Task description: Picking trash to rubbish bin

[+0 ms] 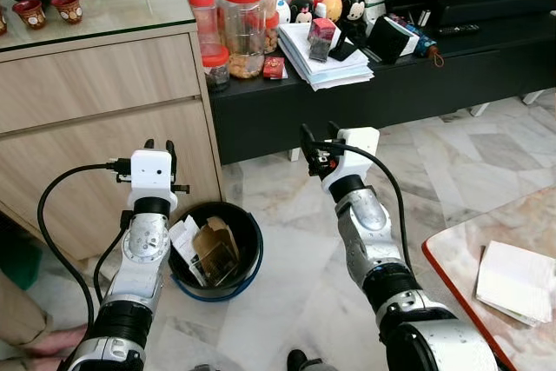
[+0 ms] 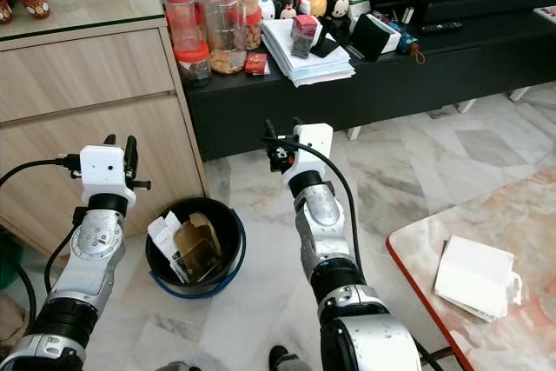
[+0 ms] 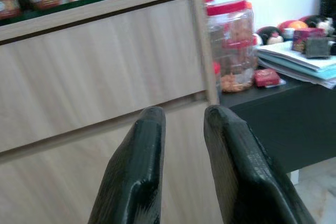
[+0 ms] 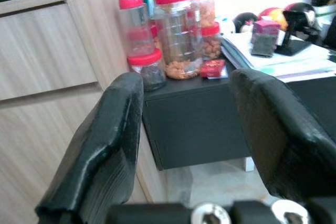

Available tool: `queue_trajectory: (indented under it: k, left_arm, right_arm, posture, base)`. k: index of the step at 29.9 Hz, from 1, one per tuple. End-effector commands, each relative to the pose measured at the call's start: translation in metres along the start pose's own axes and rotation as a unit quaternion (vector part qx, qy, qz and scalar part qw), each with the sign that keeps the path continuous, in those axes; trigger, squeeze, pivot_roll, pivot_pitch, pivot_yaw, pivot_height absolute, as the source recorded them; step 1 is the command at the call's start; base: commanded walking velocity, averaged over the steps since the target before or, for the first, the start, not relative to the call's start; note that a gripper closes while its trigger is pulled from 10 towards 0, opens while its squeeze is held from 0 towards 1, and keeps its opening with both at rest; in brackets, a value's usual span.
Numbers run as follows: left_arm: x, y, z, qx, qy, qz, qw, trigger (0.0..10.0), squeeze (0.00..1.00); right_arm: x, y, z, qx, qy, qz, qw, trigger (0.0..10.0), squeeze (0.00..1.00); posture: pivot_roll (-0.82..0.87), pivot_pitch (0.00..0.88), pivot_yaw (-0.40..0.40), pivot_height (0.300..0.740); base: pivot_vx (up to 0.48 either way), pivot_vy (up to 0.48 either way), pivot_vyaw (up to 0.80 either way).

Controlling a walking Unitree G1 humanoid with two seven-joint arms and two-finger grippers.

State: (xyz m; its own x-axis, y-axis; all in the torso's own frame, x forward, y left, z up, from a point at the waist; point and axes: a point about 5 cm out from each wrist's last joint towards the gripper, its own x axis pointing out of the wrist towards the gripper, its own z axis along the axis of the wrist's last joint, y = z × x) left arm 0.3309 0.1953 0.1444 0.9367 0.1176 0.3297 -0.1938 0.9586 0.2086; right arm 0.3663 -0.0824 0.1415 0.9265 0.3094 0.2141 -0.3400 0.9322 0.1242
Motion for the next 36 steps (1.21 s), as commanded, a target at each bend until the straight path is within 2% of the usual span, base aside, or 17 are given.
queue_trajectory:
  k: [1,20,28,36]
  left_arm:
    - [0.001,-0.007,0.002,-0.002,0.000,-0.012,1.000,10.0,0.00]
    - [0.002,-0.010,0.011,0.004,-0.020,-0.020,1.000,10.0,0.00]
    - [0.003,-0.011,0.012,0.002,-0.021,-0.020,1.000,10.0,0.00]
    - [0.002,-0.014,0.013,-0.003,-0.023,-0.023,0.999,10.0,0.00]
  right_arm:
    - [-0.001,-0.007,0.002,-0.003,-0.003,-0.010,1.000,10.0,0.00]
    - [-0.001,-0.005,0.003,-0.003,-0.007,-0.010,1.000,10.0,0.00]
    - [0.000,-0.004,0.004,-0.003,-0.008,-0.007,1.000,10.0,0.00]
    - [0.000,-0.004,0.006,-0.007,-0.013,-0.005,1.000,10.0,0.00]
  posture:
    - [0.13,0.143,-0.033,0.740]
    - [0.14,0.152,-0.037,0.740]
    - [0.13,0.152,-0.044,0.740]
    - [0.12,0.146,-0.041,0.740]
  base:
    - [0.000,0.000,-0.77]
    - [0.000,0.000,-0.77]
    - [0.000,-0.396,-0.76]
    - [0.000,0.000,-0.75]
